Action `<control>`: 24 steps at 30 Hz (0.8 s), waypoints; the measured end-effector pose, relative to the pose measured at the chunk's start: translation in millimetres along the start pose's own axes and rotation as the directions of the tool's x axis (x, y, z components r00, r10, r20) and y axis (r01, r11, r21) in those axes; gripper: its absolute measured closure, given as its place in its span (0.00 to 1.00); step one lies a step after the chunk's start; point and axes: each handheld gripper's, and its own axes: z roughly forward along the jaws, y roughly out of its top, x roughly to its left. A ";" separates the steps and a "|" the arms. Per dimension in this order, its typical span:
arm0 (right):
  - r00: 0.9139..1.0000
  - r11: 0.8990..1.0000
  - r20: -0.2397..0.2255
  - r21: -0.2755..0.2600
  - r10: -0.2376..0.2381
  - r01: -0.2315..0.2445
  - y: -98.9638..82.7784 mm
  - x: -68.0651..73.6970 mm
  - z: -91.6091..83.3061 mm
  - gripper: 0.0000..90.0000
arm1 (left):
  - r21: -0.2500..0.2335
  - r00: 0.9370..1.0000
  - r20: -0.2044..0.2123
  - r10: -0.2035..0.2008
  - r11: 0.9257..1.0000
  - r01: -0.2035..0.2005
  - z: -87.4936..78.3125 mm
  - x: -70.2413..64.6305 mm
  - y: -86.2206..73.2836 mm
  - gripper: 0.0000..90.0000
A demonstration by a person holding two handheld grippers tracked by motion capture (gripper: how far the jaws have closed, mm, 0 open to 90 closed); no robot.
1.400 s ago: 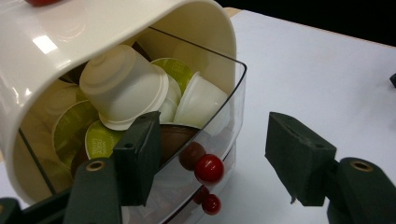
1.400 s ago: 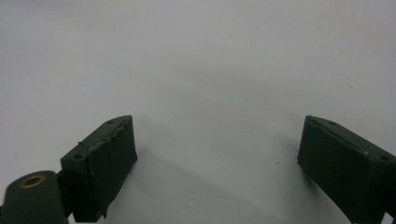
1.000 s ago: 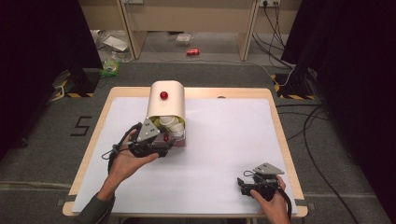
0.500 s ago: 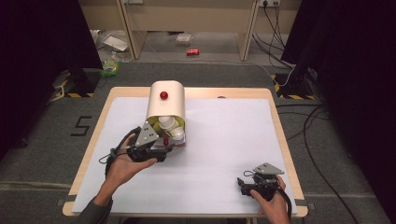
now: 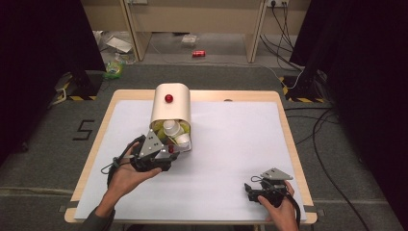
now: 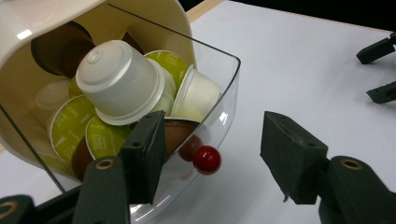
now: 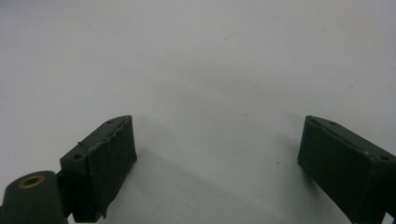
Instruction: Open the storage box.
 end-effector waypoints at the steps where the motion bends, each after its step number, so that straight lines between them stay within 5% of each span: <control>1: 1.000 1.000 0.000 0.000 0.000 0.000 0.0 0.0 0.0 0.13 | 0.004 1.000 0.008 -0.011 1.000 0.011 -0.5 -1.1 -0.5 0.45; 16: 1.000 1.000 0.000 0.000 0.000 0.000 0.1 0.0 0.1 0.13 | -0.009 1.000 0.010 -0.004 1.000 0.004 -10.9 -4.3 -1.9 0.45; 24: 1.000 1.000 -0.001 0.000 -0.002 0.002 0.1 -0.1 0.1 0.13 | 0.018 1.000 0.025 -0.014 1.000 0.014 -3.0 -1.5 -0.4 0.44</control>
